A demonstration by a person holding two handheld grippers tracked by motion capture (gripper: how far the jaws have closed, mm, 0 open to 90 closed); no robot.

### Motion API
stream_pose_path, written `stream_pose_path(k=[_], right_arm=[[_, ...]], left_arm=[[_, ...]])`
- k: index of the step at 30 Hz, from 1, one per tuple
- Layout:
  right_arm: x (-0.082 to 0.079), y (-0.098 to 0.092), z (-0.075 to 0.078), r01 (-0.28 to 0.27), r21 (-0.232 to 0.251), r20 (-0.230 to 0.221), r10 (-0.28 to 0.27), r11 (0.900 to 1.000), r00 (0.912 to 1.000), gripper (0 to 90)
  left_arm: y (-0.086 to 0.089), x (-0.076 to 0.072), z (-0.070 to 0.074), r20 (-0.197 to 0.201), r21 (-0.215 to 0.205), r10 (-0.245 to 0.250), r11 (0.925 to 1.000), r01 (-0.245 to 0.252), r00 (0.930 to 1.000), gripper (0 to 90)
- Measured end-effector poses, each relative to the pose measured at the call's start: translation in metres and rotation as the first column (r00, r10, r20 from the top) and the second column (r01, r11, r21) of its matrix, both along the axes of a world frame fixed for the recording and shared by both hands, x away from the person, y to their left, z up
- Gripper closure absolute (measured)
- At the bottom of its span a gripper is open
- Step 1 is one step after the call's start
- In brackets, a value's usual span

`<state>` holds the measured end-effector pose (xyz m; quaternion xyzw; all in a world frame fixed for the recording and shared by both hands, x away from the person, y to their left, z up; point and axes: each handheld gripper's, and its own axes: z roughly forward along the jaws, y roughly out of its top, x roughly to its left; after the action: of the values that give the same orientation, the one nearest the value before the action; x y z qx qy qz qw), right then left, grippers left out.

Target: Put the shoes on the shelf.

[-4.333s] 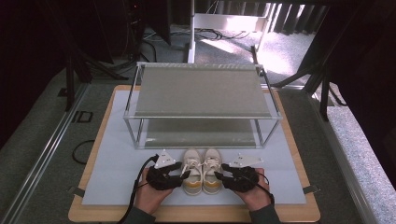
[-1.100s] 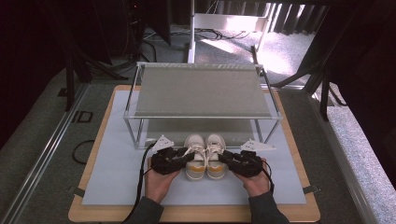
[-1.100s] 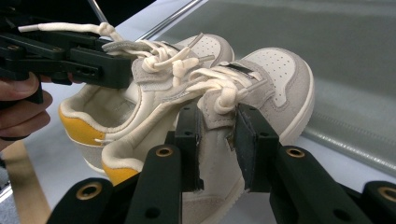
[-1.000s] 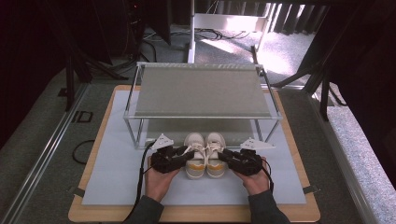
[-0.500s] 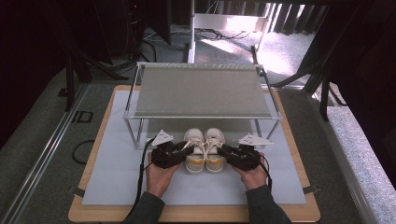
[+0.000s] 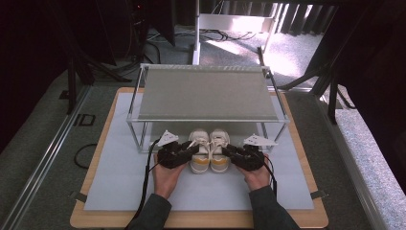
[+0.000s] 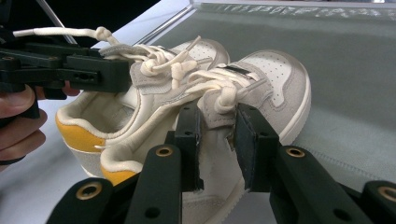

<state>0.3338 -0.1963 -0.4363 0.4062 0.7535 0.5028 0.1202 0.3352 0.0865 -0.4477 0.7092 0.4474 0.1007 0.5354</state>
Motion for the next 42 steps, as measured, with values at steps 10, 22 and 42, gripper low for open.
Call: stream_pose_path(k=[10, 22, 42], right_arm=[[0.009, 0.001, -0.006, 0.011, 0.021, 0.003, -0.012, 1.000, 0.9999, 71.8], [0.029, -0.002, -0.014, 0.047, 0.062, 0.002, -0.047, 0.997, 0.9989, 71.8], [0.054, 0.001, -0.022, 0.089, 0.104, -0.068, -0.082, 0.991, 0.9943, 71.1]], left_arm=[[-0.001, 0.008, -0.003, 0.005, -0.005, 0.027, 0.9996, -0.027, 0.9996, 58.7], [-0.004, 0.027, -0.014, 0.002, -0.067, 0.076, 0.9949, -0.076, 0.9971, 58.7], [-0.005, 0.048, -0.030, -0.025, -0.105, 0.163, 0.9808, -0.164, 0.9864, 57.4]])
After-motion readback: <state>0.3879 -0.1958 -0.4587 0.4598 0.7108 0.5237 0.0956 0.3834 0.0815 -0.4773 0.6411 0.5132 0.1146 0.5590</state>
